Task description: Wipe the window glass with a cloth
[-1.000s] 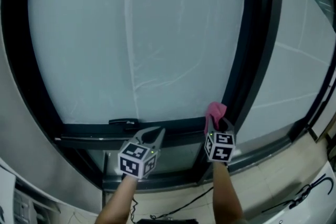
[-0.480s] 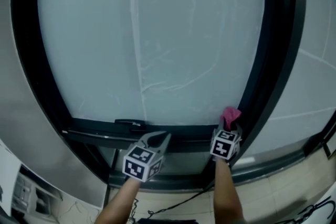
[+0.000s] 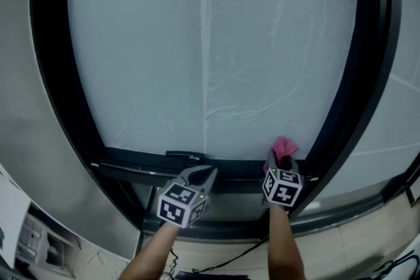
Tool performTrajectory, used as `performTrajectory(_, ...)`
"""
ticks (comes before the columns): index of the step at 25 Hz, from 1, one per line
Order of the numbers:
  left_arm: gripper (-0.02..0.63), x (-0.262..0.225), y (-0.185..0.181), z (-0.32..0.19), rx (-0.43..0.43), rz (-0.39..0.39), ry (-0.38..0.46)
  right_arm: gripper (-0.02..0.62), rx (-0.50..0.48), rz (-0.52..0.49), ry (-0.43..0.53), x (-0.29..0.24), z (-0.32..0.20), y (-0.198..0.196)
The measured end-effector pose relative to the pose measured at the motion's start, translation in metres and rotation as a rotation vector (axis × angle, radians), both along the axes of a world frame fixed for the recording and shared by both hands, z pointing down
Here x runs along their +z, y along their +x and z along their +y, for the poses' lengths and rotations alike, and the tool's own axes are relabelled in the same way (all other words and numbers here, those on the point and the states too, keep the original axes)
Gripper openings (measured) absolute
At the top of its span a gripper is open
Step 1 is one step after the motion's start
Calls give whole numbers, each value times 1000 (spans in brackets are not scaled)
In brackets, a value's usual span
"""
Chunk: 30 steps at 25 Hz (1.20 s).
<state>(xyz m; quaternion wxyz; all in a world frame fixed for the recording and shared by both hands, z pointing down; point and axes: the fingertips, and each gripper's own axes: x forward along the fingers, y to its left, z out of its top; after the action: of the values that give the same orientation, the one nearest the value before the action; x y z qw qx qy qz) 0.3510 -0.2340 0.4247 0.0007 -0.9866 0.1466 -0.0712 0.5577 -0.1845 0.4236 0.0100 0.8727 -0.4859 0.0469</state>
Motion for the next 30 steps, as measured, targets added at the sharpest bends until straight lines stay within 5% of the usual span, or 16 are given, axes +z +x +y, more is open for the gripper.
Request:
performTrajectory(5,8,-7,-41,-19,-28,16,15,94,-99,-59,85,-16,-41,-58)
performTrajectory(12,8,-16,-103,-49,-90,58,-5,94,-223,2,101,-46,-90,-137)
performTrajectory(22,8,-18,-191,-98,-210,110,-24,94,-386,205,44,-76,-157,-258)
performTrajectory(30,8,-5,-261,-136,-321,106,-48,94,-498,237,-18,-58,-216,-339)
